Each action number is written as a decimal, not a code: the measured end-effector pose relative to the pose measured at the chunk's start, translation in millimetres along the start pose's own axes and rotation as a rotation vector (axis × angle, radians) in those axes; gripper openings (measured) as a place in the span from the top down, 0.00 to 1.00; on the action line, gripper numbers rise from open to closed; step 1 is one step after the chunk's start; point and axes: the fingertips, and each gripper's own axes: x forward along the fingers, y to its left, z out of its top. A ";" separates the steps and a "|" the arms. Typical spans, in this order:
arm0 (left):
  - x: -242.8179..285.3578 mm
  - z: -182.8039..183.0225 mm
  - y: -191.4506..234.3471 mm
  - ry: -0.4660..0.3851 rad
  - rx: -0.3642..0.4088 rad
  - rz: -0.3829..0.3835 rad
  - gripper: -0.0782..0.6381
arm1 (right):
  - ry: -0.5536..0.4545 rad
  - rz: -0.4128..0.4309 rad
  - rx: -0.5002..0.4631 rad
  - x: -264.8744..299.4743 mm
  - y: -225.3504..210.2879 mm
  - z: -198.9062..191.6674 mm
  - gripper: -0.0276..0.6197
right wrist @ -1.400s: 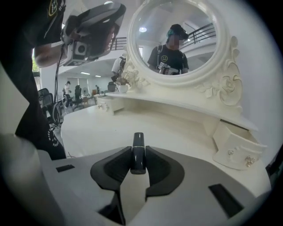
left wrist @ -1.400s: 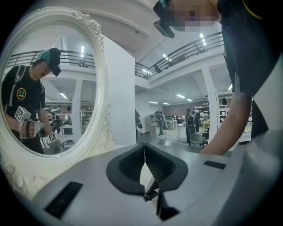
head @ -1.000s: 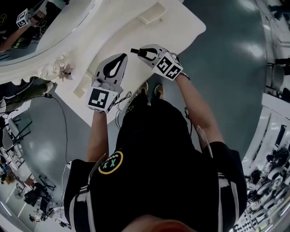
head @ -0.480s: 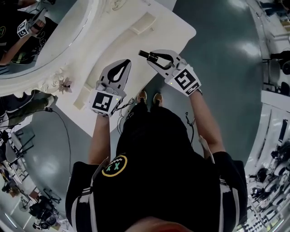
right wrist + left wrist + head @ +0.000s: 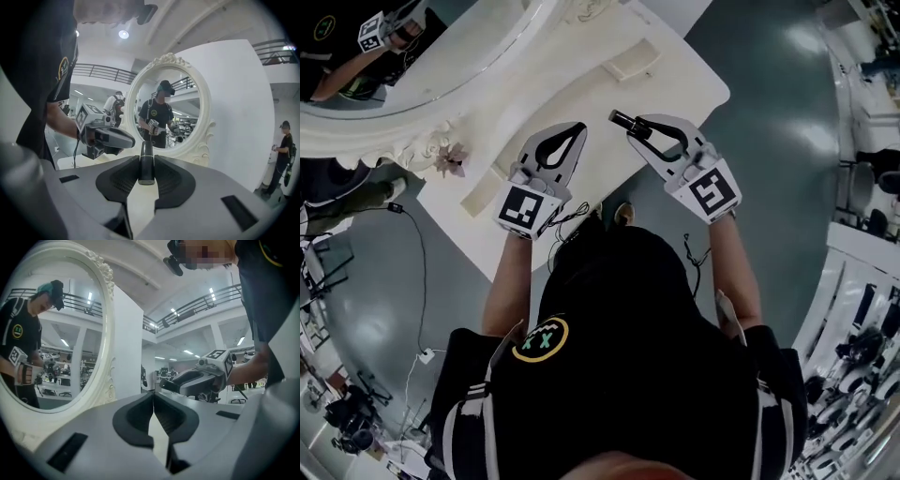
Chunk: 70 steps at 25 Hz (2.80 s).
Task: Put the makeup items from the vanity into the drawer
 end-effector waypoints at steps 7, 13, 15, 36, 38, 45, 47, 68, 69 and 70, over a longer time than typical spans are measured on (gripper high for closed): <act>-74.1 -7.8 44.1 0.022 -0.056 0.252 0.86 | -0.054 0.246 -0.065 72.5 45.6 25.9 0.78; -144.6 -13.4 67.7 0.059 -0.083 0.546 0.86 | -0.125 0.521 -0.096 125.1 99.0 45.4 0.78; -173.2 -25.5 66.8 0.100 -0.064 0.654 0.86 | -0.159 0.630 -0.104 138.0 120.4 50.6 0.78; -317.7 -44.0 46.2 0.123 -0.087 0.980 0.86 | 0.135 0.986 -0.413 285.2 301.6 -54.5 0.78; -326.7 -44.1 44.5 0.118 -0.090 0.990 0.86 | 0.153 0.981 -0.418 292.8 305.4 -61.5 0.78; -347.7 -46.0 38.4 0.115 -0.097 1.005 0.86 | 0.168 0.966 -0.364 301.5 312.3 -68.7 0.77; -347.5 -45.8 38.0 0.112 -0.098 1.000 0.86 | 0.166 0.955 -0.370 303.3 312.3 -69.3 0.76; -311.8 -15.9 55.2 0.079 -0.025 0.875 0.86 | -0.265 0.751 -0.145 205.4 233.8 89.6 0.92; -308.4 -12.6 56.2 0.078 -0.017 0.868 0.86 | -0.304 0.744 -0.123 197.2 230.0 100.4 0.92; -305.1 -9.6 57.1 0.077 -0.009 0.861 0.86 | -0.329 0.735 -0.099 189.9 226.5 108.1 0.92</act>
